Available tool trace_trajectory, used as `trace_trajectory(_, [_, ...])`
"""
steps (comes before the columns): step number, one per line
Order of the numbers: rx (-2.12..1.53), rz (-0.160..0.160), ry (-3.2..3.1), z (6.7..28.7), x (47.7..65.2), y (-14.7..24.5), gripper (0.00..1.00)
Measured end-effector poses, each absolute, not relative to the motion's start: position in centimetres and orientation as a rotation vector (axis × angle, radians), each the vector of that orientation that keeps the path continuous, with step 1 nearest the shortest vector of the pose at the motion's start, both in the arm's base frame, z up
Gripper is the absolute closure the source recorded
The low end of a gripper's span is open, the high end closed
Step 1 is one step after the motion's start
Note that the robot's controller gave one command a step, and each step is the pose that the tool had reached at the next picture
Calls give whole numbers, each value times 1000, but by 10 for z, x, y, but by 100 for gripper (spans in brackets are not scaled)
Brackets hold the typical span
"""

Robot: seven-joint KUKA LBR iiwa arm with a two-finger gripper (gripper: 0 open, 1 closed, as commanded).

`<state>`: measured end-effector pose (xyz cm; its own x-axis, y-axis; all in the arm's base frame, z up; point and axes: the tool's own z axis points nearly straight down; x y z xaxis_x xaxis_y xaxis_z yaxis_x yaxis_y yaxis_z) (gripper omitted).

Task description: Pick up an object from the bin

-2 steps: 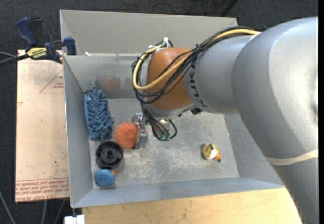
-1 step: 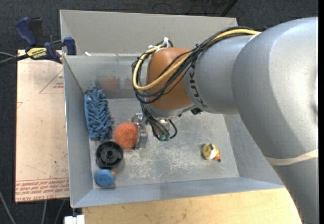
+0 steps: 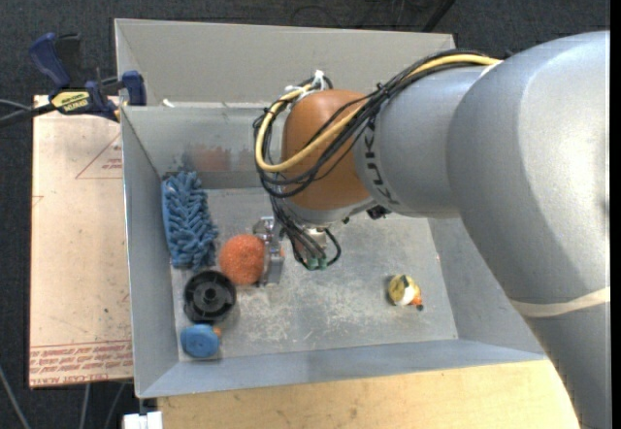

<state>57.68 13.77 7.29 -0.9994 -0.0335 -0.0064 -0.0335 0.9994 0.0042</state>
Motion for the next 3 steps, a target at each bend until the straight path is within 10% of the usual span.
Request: trace_trajectory(3, [-51,5,3141,113,575,137,100])
